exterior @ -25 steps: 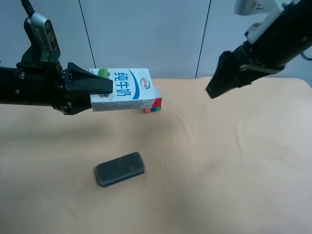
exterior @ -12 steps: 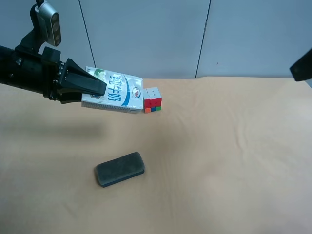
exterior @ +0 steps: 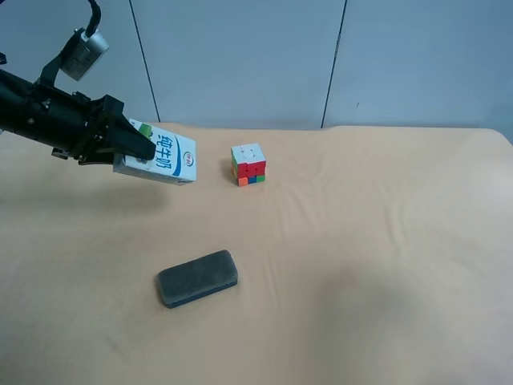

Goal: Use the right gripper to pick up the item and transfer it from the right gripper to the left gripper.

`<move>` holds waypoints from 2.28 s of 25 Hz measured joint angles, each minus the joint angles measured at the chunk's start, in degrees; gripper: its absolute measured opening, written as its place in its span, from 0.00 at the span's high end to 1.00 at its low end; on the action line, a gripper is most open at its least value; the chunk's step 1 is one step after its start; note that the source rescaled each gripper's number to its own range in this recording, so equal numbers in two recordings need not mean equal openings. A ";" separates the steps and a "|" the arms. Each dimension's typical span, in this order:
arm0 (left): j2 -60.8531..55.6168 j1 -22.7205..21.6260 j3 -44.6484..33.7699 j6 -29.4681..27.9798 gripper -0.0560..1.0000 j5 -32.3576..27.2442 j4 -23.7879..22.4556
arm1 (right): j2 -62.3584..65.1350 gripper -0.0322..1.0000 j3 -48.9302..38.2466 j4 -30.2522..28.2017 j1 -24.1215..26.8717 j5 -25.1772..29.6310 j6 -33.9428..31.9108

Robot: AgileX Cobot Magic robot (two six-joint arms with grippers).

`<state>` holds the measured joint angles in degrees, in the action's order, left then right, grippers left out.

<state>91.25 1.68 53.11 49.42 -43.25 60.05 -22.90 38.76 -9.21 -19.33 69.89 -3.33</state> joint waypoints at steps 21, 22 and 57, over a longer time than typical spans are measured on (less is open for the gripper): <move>0.00 0.00 0.00 -28.59 0.94 1.86 -40.41 | 13.67 0.21 -7.32 2.47 0.00 -2.60 -0.34; 0.00 0.00 0.00 -28.89 0.94 1.44 -40.99 | 13.67 0.21 -7.32 2.47 0.00 -3.64 -0.34; 0.05 0.00 0.05 -32.78 0.95 1.89 -46.64 | 23.07 0.21 -9.78 4.00 14.34 -8.10 -2.84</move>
<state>91.30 1.68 53.15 16.64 -41.36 13.41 0.18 28.98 -5.21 -4.99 61.79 -6.17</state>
